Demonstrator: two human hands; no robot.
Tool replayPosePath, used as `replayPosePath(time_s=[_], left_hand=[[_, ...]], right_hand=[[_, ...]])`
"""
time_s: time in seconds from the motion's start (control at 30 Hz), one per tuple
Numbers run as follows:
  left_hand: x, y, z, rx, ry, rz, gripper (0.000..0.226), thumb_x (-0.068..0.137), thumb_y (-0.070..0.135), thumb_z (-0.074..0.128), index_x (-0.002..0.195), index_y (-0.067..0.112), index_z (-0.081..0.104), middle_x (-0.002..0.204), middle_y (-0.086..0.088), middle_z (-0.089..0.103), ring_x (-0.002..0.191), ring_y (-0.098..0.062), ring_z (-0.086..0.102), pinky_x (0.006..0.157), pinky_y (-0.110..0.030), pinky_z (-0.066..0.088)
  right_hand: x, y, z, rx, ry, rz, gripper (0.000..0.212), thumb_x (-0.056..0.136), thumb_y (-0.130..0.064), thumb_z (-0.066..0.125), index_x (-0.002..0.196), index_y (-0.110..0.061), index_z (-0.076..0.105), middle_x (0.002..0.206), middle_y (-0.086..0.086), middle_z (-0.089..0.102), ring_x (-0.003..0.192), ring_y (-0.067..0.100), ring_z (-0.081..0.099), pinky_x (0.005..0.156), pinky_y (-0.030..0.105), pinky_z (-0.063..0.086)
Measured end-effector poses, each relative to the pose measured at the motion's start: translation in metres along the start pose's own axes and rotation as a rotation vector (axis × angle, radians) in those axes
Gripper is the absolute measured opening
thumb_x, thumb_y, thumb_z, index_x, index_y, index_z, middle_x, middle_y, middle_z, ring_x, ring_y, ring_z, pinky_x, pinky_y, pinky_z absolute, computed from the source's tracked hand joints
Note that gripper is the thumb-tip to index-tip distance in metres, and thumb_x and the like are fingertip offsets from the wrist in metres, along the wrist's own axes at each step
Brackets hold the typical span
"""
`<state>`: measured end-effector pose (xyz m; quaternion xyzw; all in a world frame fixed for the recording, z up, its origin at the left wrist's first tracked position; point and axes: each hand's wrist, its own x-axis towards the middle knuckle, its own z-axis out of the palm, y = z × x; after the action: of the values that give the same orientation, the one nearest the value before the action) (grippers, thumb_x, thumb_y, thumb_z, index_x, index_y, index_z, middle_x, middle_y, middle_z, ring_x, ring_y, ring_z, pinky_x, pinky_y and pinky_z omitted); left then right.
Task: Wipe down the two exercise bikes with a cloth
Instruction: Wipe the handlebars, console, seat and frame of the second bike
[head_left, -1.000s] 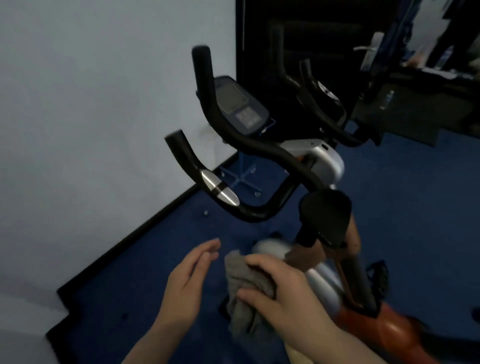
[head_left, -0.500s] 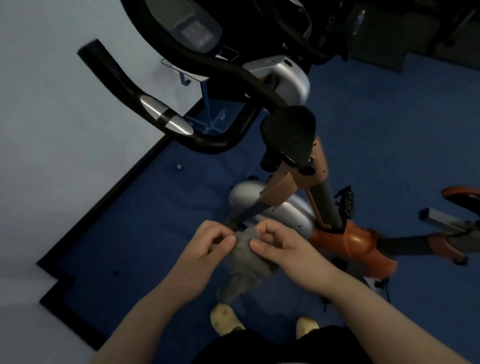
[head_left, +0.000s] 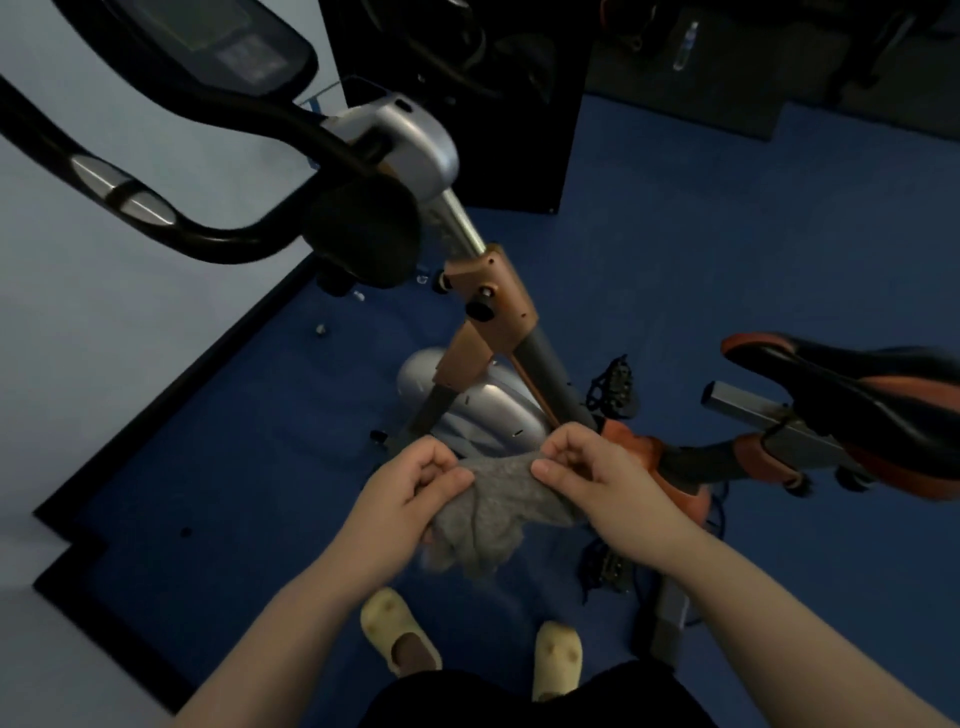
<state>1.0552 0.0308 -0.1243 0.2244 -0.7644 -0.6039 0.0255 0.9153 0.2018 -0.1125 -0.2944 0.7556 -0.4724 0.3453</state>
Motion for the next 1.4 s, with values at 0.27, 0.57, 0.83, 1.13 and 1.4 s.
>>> replayPosePath(time_s=[0.27, 0.57, 0.83, 1.13, 1.4], left_hand=[[-0.023, 0.016, 0.077, -0.113, 0.144, -0.118, 0.015, 0.098, 0.021, 0.053, 0.098, 0.010, 0.063, 0.078, 0.005, 0.068, 0.070, -0.009, 0.066, 0.065, -0.021, 0.054], [-0.049, 0.010, 0.108, -0.525, -0.159, -0.403, 0.054, 0.087, 0.061, 0.053, 0.123, 0.023, 0.066, 0.118, -0.004, 0.071, 0.111, -0.020, 0.066, 0.096, -0.047, 0.053], [-0.068, -0.024, 0.113, -0.419, -0.183, -0.357, 0.049, 0.079, 0.030, 0.071, 0.127, 0.020, 0.061, 0.116, -0.002, 0.071, 0.108, -0.018, 0.068, 0.093, -0.035, 0.054], [-0.073, -0.001, 0.152, -0.601, -0.269, -0.454, 0.035, 0.085, 0.025, 0.065, 0.118, 0.013, 0.066, 0.112, -0.011, 0.073, 0.103, -0.023, 0.070, 0.073, -0.024, 0.057], [-0.076, 0.013, 0.212, -0.830, -0.162, -0.720, 0.039, 0.085, 0.024, 0.064, 0.119, 0.006, 0.066, 0.115, -0.017, 0.070, 0.102, -0.027, 0.070, 0.069, -0.031, 0.060]], right_hand=[[-0.042, 0.019, -0.033, 0.308, -0.035, 0.103, 0.016, 0.100, -0.024, 0.051, 0.092, -0.013, 0.060, 0.065, -0.014, 0.059, 0.065, 0.000, 0.056, 0.061, 0.013, 0.045], [-0.088, 0.027, -0.008, 0.141, -0.219, 0.125, 0.032, 0.098, -0.007, 0.052, 0.127, -0.017, 0.060, 0.117, -0.004, 0.065, 0.109, 0.006, 0.061, 0.098, 0.025, 0.047], [-0.127, 0.048, -0.002, 0.368, 0.094, 0.157, 0.036, 0.090, 0.015, 0.047, 0.112, -0.009, 0.062, 0.105, 0.005, 0.072, 0.089, 0.020, 0.070, 0.074, 0.024, 0.052], [-0.181, 0.086, -0.020, 0.406, -0.007, 0.298, 0.071, 0.074, -0.035, 0.082, 0.135, -0.035, 0.045, 0.127, -0.013, 0.061, 0.116, 0.005, 0.060, 0.096, 0.025, 0.051], [-0.237, 0.119, -0.075, 0.597, 0.084, 0.294, 0.068, 0.083, -0.030, 0.072, 0.142, -0.033, 0.039, 0.119, 0.004, 0.069, 0.111, 0.019, 0.066, 0.087, 0.025, 0.053]])
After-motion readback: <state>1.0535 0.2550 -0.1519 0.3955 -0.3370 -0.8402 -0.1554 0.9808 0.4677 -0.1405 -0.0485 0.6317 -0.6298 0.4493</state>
